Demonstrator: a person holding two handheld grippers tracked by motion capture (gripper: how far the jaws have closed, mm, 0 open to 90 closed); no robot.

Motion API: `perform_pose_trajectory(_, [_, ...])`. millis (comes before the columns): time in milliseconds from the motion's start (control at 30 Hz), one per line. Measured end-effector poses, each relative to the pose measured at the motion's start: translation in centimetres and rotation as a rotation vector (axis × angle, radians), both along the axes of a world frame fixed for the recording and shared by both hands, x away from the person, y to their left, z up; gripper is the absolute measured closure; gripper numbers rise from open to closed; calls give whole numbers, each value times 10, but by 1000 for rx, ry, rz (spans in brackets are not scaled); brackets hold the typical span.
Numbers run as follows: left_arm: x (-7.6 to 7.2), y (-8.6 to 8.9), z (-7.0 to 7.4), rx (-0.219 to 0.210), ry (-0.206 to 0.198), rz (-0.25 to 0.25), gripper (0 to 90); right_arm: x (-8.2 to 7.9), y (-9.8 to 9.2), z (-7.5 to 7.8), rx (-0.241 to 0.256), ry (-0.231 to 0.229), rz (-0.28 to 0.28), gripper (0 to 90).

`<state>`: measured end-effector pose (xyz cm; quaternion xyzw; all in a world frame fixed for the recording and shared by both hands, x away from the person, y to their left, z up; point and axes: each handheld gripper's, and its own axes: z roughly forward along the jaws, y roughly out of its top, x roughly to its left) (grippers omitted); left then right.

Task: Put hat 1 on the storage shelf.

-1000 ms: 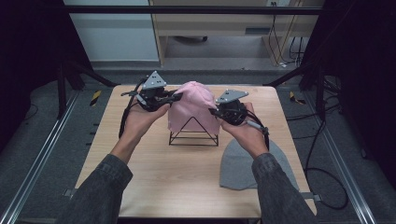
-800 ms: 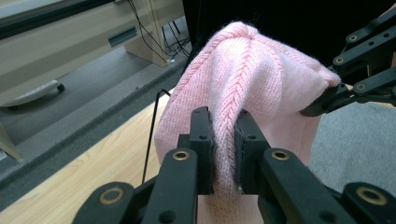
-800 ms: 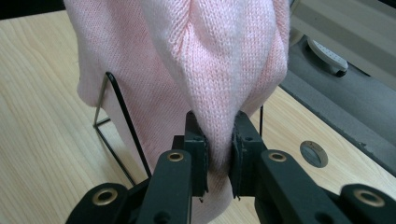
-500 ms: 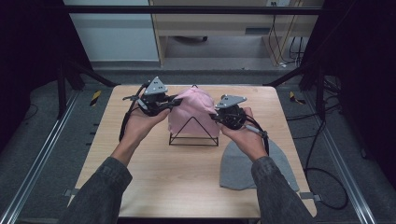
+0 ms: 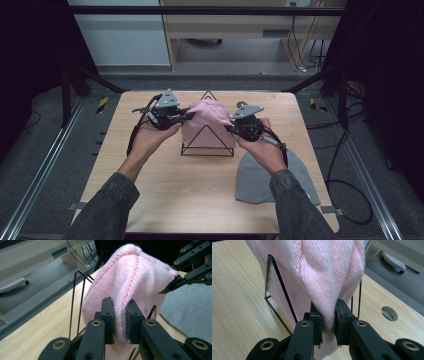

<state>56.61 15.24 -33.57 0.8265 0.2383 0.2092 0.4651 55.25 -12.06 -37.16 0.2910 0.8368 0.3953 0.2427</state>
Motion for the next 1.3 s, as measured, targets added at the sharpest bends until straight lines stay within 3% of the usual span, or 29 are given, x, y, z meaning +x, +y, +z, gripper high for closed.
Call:
perform_pose_trajectory(567, [-1,1,-11,7,18,1,807,0,3,-6,-10,18,12,767])
perform_pose_trajectory(1133, [-3,-1,-11,8,16,6,808,-9,6,3,4,-15,3,556])
perform_pose_trajectory(1300, [-4,-3,-11,11,15,1,807,-13,7,8,19,-34,27,747])
